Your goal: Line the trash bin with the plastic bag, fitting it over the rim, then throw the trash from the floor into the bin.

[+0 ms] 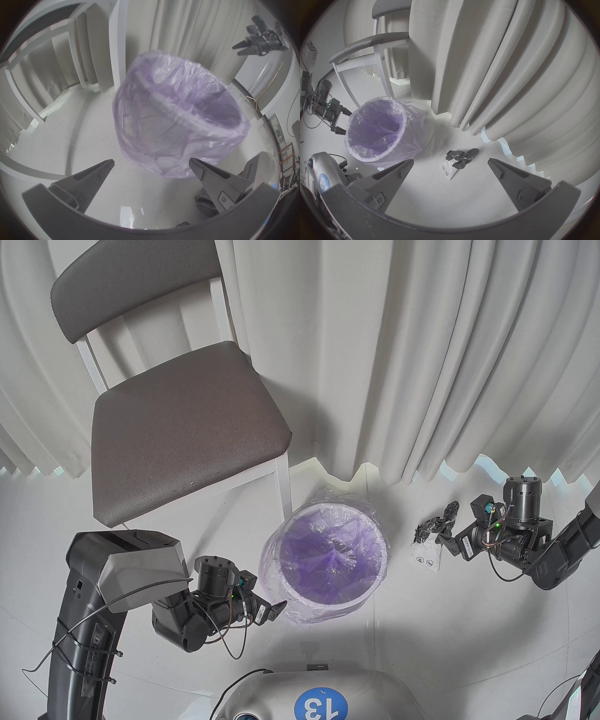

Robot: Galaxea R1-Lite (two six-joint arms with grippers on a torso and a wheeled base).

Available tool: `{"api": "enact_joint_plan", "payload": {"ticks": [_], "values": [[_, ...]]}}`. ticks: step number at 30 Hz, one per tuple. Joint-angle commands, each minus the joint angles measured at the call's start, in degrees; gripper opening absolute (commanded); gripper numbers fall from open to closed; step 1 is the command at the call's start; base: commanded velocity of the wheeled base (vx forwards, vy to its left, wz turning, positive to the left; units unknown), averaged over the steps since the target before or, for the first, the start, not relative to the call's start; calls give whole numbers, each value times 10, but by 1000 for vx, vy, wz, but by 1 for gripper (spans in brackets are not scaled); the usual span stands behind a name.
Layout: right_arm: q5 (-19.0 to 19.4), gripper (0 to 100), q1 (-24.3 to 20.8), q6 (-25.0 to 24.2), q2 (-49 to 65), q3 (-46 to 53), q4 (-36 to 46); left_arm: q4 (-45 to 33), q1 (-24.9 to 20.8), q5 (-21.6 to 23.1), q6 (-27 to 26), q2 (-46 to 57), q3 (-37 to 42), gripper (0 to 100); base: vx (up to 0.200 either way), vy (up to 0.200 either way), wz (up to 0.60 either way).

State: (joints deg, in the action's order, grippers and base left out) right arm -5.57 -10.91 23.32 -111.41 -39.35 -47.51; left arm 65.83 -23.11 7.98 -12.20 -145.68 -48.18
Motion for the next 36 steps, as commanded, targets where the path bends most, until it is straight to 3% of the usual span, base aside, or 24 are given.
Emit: {"api": "enact_joint_plan", "payload": {"ticks": [1, 8, 13, 18, 24, 30, 36], "values": [[-6, 100, -10, -7, -21, -4, -14, 76, 13, 14, 3, 18, 102, 100, 0, 0, 0], [-21, 100, -10, -36, -18, 12, -15, 95, 51, 12, 0, 35, 108, 100, 0, 0, 0], [-44, 100, -13, -42, -21, 22, -16, 84, 69, 2, 2, 20, 41, 100, 0, 0, 0], [-47, 100, -24, -80, -18, 31, -23, 34, 62, -33, 24, 1, -38, 100, 0, 0, 0], [-44, 100, -21, -87, -11, 63, -63, -41, 55, -54, 38, -21, -126, 100, 0, 0, 0], [-41, 100, -25, -99, -21, 129, -182, -147, 39, -83, 38, -70, -257, 100, 0, 0, 0], [-35, 100, -22, -134, -26, 155, -224, -254, 24, -84, 39, -82, -339, 100, 0, 0, 0]]}}
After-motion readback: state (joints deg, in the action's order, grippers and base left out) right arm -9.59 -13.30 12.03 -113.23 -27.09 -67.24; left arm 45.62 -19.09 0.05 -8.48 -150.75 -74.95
